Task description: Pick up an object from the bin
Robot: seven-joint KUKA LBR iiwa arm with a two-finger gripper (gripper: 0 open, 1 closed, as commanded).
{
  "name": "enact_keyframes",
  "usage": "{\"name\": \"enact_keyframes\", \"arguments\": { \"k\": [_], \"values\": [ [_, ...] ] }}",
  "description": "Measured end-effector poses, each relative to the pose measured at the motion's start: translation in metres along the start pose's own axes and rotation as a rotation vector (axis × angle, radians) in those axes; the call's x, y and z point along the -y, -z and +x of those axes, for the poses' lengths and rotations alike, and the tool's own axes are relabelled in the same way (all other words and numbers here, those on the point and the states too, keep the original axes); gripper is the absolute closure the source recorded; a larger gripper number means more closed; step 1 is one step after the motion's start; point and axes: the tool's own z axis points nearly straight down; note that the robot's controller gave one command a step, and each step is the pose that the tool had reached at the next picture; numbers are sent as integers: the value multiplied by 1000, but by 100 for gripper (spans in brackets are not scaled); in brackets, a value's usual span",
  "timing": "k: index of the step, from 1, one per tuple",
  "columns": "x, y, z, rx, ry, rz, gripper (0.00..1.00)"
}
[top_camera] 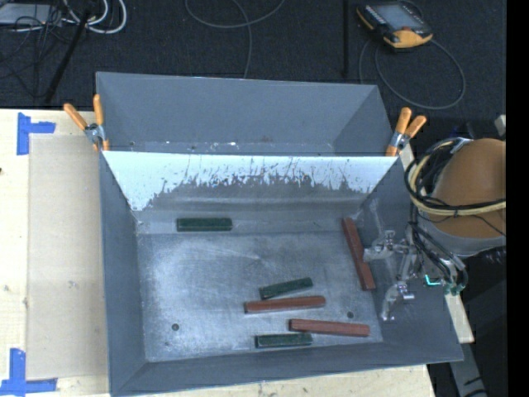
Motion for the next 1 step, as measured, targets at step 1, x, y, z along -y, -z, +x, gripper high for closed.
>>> {"name": "enact_keyframes", "arguments": {
  "k": [1],
  "values": [
    [0,2,-1,3,1,1,0]
  ]
}}
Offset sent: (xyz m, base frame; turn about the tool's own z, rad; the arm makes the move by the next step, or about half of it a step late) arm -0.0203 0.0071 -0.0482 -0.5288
